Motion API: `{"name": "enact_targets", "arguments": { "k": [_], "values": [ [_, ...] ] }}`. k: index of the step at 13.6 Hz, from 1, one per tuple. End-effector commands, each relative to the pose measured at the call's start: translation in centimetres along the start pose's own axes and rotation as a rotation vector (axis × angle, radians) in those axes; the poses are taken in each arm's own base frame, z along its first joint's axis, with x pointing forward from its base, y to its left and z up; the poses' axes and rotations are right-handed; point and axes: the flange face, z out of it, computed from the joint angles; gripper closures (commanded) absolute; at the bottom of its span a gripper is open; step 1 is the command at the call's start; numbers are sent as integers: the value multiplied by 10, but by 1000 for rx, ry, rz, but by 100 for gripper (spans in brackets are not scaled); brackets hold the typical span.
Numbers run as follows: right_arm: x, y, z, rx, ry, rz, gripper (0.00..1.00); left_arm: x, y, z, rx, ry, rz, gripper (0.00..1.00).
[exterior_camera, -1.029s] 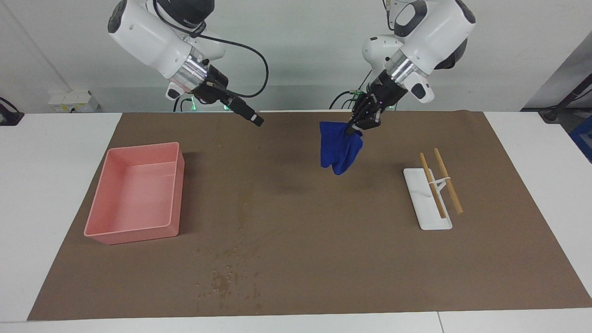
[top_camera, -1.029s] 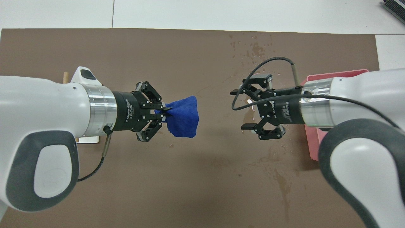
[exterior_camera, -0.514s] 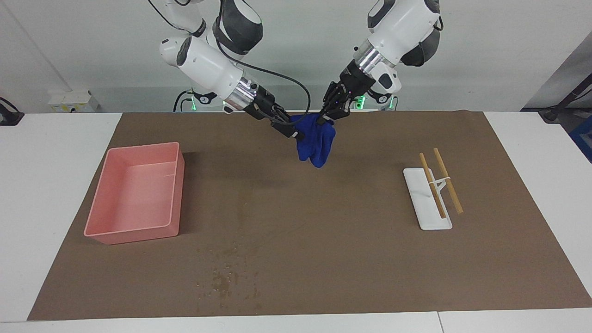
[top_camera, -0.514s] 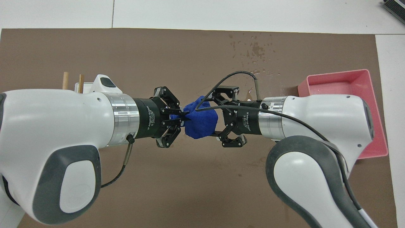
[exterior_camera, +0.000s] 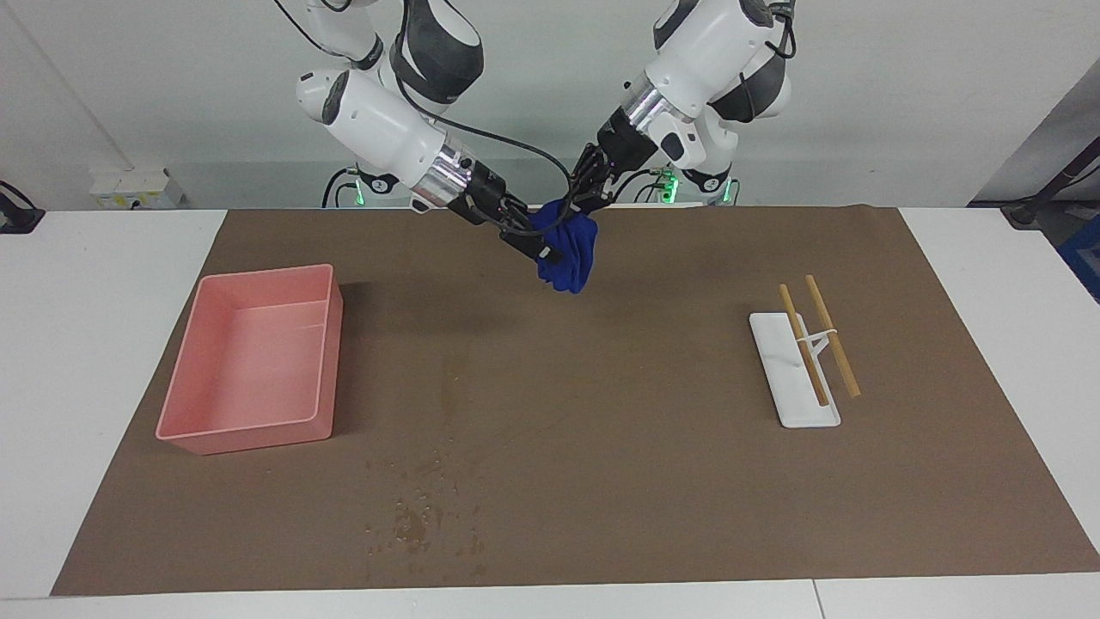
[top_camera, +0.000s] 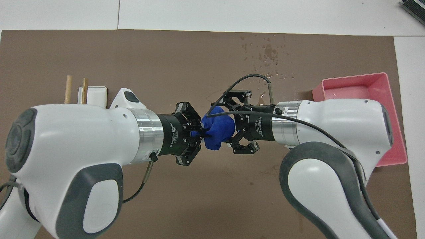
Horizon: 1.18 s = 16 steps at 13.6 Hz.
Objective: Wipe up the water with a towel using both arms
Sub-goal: 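Lower the towel with the right gripper while the left gripper withdraws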
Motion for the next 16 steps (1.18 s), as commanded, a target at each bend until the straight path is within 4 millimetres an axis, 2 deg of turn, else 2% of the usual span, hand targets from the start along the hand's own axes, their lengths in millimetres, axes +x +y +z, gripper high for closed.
{"name": "enact_targets", "arguments": {
  "k": [1,4,8,10,11,12,13,15,16],
  "values": [
    [-4,0,0,14,-15,3,100,-4,-8,-7,-33,-23,-17,100],
    [-6,1,1,1,-12,-27,100,-2,-4,-7,-75,-31,-36,100],
    [-5,22,8,-246,98,-415,100,2,0,-10,-92,-30,-42,100],
    [3,33,6,-382,121,-646,100,4,1,-10,-91,-26,-31,100],
    [8,37,4,-445,141,-744,100,4,3,-12,-96,-21,-30,21],
    [15,41,3,-513,160,-843,100,6,5,-13,-99,-14,-29,0],
    [23,44,1,-581,174,-958,100,7,5,-13,-104,11,-6,0],
    [38,47,6,-652,174,-1082,100,16,8,-15,-110,106,69,0],
    [48,49,12,-685,170,-1126,100,29,13,-20,-113,158,101,0]
  ]
}}
